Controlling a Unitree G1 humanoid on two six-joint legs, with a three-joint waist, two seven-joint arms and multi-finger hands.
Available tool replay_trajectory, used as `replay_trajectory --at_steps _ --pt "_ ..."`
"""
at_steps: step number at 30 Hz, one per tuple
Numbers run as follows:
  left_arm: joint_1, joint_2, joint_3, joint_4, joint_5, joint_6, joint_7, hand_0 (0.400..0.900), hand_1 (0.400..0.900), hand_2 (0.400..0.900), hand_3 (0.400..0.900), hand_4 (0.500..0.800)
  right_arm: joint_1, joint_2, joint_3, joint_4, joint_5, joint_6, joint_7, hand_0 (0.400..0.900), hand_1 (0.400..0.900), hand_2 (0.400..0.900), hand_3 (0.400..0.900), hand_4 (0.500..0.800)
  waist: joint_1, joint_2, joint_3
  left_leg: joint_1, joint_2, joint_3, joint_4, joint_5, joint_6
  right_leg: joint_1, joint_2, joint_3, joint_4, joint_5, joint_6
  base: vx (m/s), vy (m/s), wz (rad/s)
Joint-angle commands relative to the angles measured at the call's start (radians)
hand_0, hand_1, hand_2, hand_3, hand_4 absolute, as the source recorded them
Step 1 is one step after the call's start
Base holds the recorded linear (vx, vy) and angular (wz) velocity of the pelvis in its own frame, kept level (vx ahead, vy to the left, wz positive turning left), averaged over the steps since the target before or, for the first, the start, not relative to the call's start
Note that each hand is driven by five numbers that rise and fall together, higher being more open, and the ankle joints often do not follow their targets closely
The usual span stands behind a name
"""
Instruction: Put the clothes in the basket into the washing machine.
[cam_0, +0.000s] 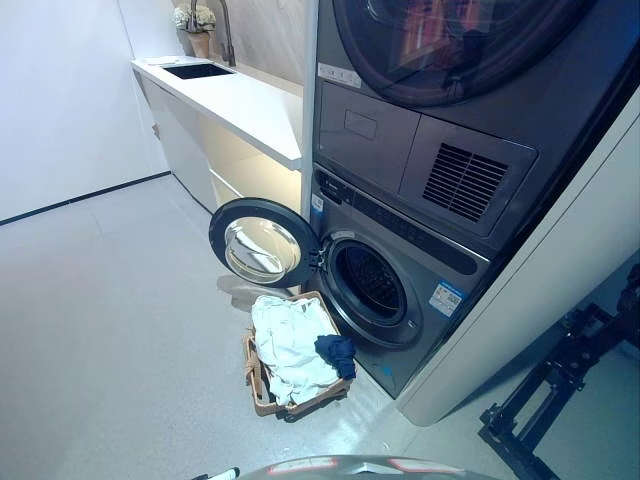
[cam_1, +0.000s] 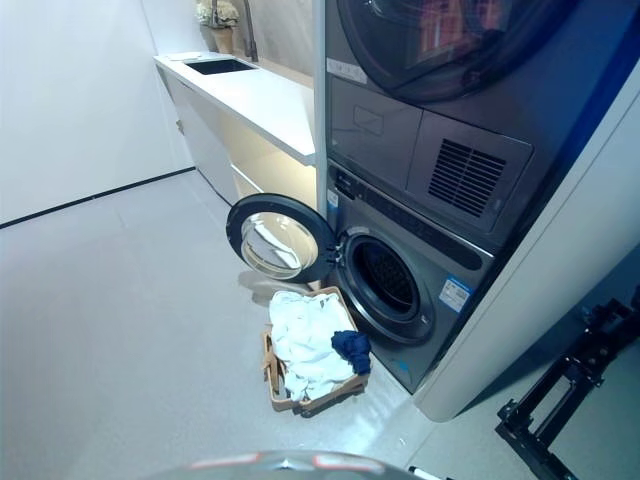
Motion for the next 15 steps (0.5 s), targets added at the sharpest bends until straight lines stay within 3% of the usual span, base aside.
replay_trajectory --at_steps 1,15 --pt "-0.085 -0.045 -0.019 0.054 0.026 -0.009 -0.005 0.9 0.9 0.9 0.9 0.8 -0.106 -0.069 -0.029 0.029 -0.005 -0.033 -0.008 0.9 0.9 0.9 0.9 0.8 0.013 0.056 0.077 0.071 -0.015 -0.036 0.006 -0.165 -0.005 0.046 0.046 0.01 0.008 -0.12 0.035 0.0 0.0 0.0" --pt "-0.088 -0.047 -0.017 0.06 0.022 -0.008 0.001 0.9 0.9 0.9 0.9 0.8 -0.106 -0.069 -0.028 0.031 -0.003 -0.036 -0.011 0.9 0.9 0.9 0.9 0.8 0.015 0.051 0.09 0.071 -0.014 -0.041 0.006 -0.165 -0.006 0.046 0.047 0.005 0.008 -0.119 0.034 0.0 0.0 0.0"
